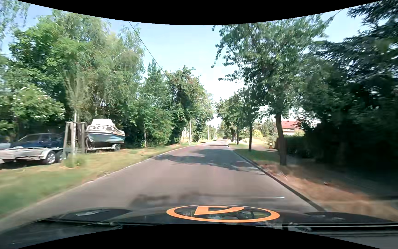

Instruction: Follow the waypoints while adhering to traffic rules and regulations

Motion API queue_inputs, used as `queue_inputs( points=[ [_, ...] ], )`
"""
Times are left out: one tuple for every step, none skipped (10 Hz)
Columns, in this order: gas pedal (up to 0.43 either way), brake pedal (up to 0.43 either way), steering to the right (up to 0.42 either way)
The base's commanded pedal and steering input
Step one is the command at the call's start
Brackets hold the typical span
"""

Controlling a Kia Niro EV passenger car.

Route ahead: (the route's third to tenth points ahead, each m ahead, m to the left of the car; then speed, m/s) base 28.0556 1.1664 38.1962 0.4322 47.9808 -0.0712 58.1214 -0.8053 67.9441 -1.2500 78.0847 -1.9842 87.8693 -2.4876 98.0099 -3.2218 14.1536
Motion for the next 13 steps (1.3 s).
queue_inputs(
  points=[
    [0.24,0.0,0.008],
    [0.24,0.0,0.008],
    [0.24,0.0,0.008],
    [0.24,0.0,0.008],
    [0.24,0.0,0.008],
    [0.24,0.0,0.008],
    [0.24,0.0,0.008],
    [0.24,0.0,0.008],
    [0.228,0.0,0.008],
    [0.228,0.0,0.008],
    [0.228,0.0,0.008],
    [0.22,0.0,0.008],
    [0.209,0.0,0.008]
  ],
)
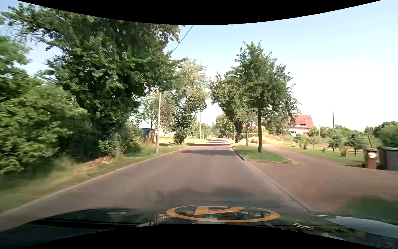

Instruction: Follow the waypoints while adhering to traffic rules and regulations

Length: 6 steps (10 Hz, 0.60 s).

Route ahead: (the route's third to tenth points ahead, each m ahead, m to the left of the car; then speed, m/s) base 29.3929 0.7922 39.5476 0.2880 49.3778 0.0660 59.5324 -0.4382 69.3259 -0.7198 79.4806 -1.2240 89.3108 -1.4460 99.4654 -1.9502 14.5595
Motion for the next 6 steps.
queue_inputs(
  points=[
    [0.209,0.0,0.008],
    [0.197,0.0,0.008],
    [0.189,0.0,0.008],
    [0.189,0.0,0.008],
    [0.189,0.0,0.008],
    [0.189,0.0,0.008]
  ],
)
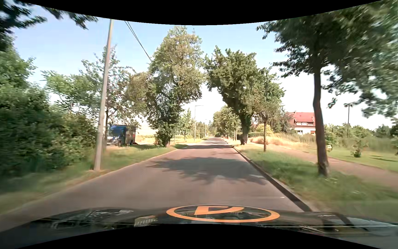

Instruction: Follow the waypoints while adhering to traffic rules and regulations

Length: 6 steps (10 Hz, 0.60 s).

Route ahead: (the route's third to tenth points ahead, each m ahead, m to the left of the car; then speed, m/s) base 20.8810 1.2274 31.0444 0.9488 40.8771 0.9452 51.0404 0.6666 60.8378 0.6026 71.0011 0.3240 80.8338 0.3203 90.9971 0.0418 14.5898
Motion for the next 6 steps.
queue_inputs(
  points=[
    [0.189,0.0,0.008],
    [0.189,0.0,0.008],
    [0.197,0.0,0.008],
    [0.197,0.0,0.008],
    [0.197,0.0,0.008],
    [0.197,0.0,0.008]
  ],
)
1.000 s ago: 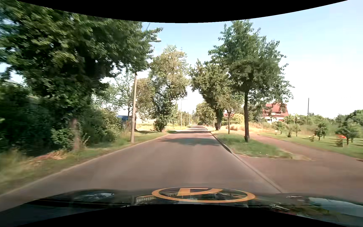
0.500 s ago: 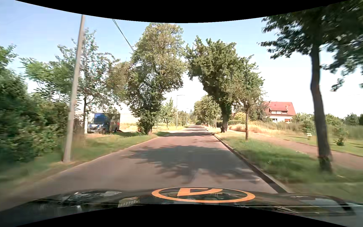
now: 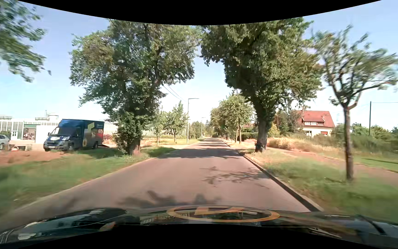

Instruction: Follow the waypoints while adhering to traffic rules and regulations

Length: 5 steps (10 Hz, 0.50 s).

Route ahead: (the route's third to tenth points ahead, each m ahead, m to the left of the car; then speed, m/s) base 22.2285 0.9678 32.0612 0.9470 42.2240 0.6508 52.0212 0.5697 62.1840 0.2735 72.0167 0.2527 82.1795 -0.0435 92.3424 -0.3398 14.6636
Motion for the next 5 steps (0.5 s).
queue_inputs(
  points=[
    [0.197,0.0,0.008],
    [0.197,0.0,0.008],
    [0.197,0.0,0.008],
    [0.197,0.0,0.008],
    [0.197,0.0,0.007]
  ],
)
